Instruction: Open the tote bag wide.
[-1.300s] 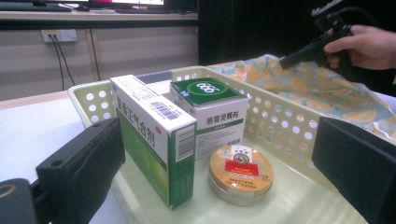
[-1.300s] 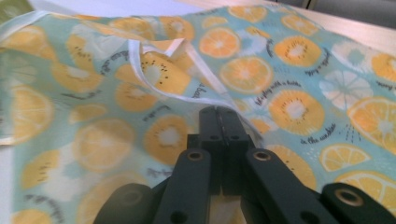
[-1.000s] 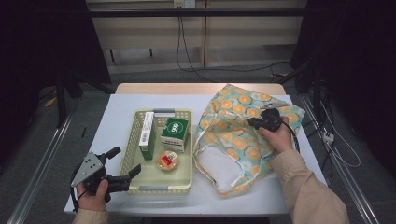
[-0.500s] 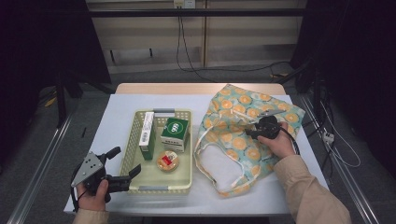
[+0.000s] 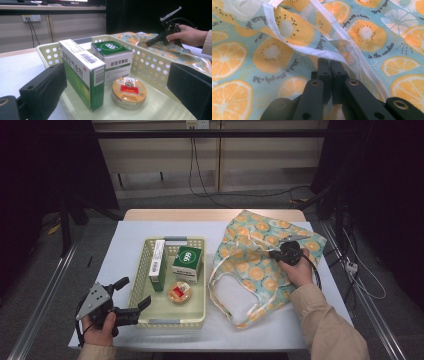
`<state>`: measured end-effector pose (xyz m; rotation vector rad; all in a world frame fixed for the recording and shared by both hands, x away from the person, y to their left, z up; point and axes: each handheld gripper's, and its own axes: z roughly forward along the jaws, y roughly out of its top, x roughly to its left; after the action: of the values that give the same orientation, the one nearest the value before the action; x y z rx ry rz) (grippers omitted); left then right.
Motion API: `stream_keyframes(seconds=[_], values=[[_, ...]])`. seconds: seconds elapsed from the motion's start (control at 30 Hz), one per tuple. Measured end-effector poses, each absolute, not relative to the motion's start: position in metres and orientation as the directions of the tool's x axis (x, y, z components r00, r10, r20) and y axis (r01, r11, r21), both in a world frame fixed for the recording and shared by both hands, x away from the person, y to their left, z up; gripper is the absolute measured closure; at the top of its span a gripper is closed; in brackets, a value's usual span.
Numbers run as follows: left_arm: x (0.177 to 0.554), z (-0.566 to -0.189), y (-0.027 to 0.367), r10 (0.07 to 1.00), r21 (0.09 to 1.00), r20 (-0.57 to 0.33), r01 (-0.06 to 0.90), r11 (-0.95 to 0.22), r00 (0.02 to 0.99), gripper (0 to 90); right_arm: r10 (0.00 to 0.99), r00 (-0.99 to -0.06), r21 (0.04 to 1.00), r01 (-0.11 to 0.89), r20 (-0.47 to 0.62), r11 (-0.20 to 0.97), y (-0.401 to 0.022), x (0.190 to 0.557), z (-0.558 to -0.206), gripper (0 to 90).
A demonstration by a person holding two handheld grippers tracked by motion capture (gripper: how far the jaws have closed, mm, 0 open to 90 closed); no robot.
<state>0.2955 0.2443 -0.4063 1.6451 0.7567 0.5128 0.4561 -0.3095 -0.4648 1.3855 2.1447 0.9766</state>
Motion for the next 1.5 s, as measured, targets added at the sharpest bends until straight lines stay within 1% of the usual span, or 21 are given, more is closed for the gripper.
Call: stream_keyframes(seconds=[0.07,0.17,0.27,0.33,0.43,0.7,0.77,0.8,0.83,0.87,0.9,0.93,1.0,1.07,1.1,1.13,1.23,1.33,1.4,1.47,1.5], values=[[0.296,-0.407,0.245,0.72,0.975,-0.074,0.202,-0.092,0.69,2.4,0.907,-0.419,0.732,0.631,0.045,0.256,-0.309,0.455,-0.463,90.0],[0.295,-0.406,0.245,0.722,0.975,-0.077,0.203,-0.089,0.688,2.4,0.905,-0.413,0.725,0.653,0.1,0.218,-0.31,0.453,-0.458,90.0],[0.295,-0.406,0.244,0.72,0.975,-0.074,0.201,-0.092,0.69,2.4,0.897,-0.436,0.746,0.622,0.077,0.238,-0.31,0.448,-0.447,90.0],[0.295,-0.407,0.242,0.716,0.975,-0.07,0.201,-0.099,0.694,2.4,0.902,-0.423,0.772,0.6,0.081,0.212,-0.312,0.445,-0.44,89.6],[0.295,-0.407,0.241,0.713,0.975,-0.07,0.2,-0.1,0.697,2.4,0.918,-0.396,0.786,0.576,0.031,0.222,-0.317,0.445,-0.434,88.4],[0.297,-0.409,0.241,0.713,0.973,-0.075,0.208,-0.101,0.697,2.4,0.941,-0.338,0.779,0.592,0.005,0.209,-0.331,0.462,-0.452,81.9],[0.297,-0.409,0.242,0.712,0.973,-0.072,0.206,-0.104,0.699,2.4,0.945,-0.327,0.781,0.588,-0.008,0.21,-0.333,0.467,-0.455,78.0],[0.297,-0.409,0.242,0.715,0.973,-0.079,0.21,-0.098,0.695,2.4,0.943,-0.331,0.777,0.597,0.013,0.199,-0.334,0.468,-0.457,76.4],[0.297,-0.409,0.242,0.716,0.973,-0.082,0.211,-0.092,0.693,2.4,0.943,-0.333,0.774,0.599,0.008,0.205,-0.333,0.469,-0.458,71.9],[0.298,-0.409,0.243,0.716,0.973,-0.078,0.209,-0.096,0.694,2.4,0.941,-0.337,0.772,0.597,-0.005,0.219,-0.332,0.47,-0.459,64.0],[0.298,-0.409,0.243,0.717,0.973,-0.076,0.209,-0.099,0.693,2.4,0.937,-0.348,0.769,0.603,0.013,0.213,-0.33,0.47,-0.46,57.8],[0.298,-0.409,0.243,0.716,0.973,-0.078,0.211,-0.098,0.693,2.4,0.936,-0.353,0.766,0.603,0.008,0.221,-0.329,0.47,-0.461,54.5],[0.298,-0.409,0.243,0.717,0.973,-0.077,0.209,-0.098,0.693,2.4,0.927,-0.376,0.751,0.612,0.0,0.248,-0.324,0.469,-0.462,44.0],[0.297,-0.409,0.243,0.716,0.973,-0.081,0.21,-0.094,0.694,2.4,0.922,-0.384,0.734,0.613,-0.046,0.292,-0.321,0.468,-0.461,41.3],[0.297,-0.409,0.242,0.714,0.973,-0.076,0.208,-0.1,0.696,2.4,0.918,-0.391,0.723,0.616,-0.062,0.312,-0.319,0.467,-0.461,37.5],[0.297,-0.409,0.242,0.713,0.973,-0.076,0.209,-0.101,0.697,2.4,0.917,-0.394,0.717,0.622,-0.062,0.315,-0.318,0.465,-0.46,36.1],[0.297,-0.409,0.241,0.712,0.973,-0.075,0.208,-0.101,0.698,2.4,0.915,-0.391,0.701,0.626,-0.095,0.34,-0.32,0.463,-0.459,36.2],[0.297,-0.409,0.241,0.712,0.973,-0.075,0.208,-0.101,0.698,2.4,0.927,-0.374,0.718,0.636,-0.034,0.283,-0.328,0.463,-0.464,38.5],[0.297,-0.409,0.241,0.714,0.973,-0.076,0.208,-0.099,0.696,2.4,0.93,-0.367,0.729,0.636,-0.003,0.253,-0.331,0.464,-0.465,46.3],[0.297,-0.409,0.242,0.714,0.973,-0.073,0.208,-0.104,0.697,2.4,0.933,-0.361,0.73,0.633,-0.017,0.258,-0.331,0.467,-0.465,55.6],[0.297,-0.409,0.242,0.717,0.973,-0.085,0.214,-0.091,0.692,2.4,0.935,-0.356,0.73,0.634,-0.016,0.254,-0.331,0.468,-0.465,58.1]])
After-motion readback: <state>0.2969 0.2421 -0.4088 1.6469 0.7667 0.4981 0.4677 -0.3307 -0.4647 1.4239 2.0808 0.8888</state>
